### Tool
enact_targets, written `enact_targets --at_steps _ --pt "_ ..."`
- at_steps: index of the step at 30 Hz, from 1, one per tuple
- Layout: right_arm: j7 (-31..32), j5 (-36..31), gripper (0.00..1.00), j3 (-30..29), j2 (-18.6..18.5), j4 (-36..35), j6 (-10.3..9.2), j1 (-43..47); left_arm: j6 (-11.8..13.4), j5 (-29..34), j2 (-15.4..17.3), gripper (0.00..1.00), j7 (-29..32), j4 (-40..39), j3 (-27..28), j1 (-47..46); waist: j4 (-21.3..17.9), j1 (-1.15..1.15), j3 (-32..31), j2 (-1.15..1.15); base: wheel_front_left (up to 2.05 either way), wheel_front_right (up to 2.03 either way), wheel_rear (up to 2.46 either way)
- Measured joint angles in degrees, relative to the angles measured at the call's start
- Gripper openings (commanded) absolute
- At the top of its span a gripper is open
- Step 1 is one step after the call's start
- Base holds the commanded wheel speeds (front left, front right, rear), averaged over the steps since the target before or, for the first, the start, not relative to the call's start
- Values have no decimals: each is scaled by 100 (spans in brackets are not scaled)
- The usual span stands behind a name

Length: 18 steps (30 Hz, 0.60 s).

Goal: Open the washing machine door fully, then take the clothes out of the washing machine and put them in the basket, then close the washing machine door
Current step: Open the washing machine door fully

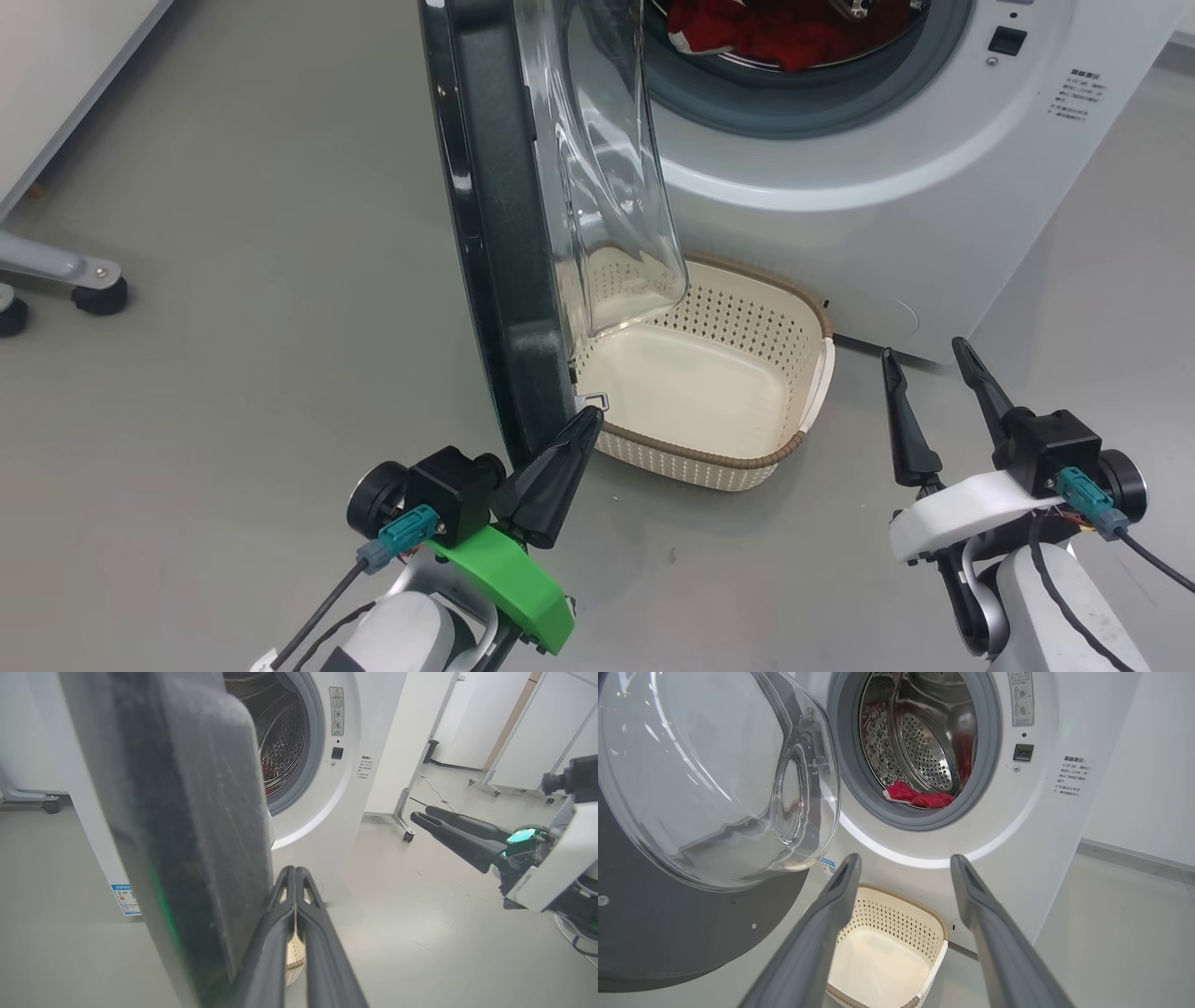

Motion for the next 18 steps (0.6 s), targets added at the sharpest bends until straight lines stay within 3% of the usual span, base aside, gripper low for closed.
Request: enact_targets --at_steps 18 --pt "0 -51 100 -143 29 4 48 -5 199 -199 -70 0 -258 388 286 -24 88 0 27 0 0 0 0"
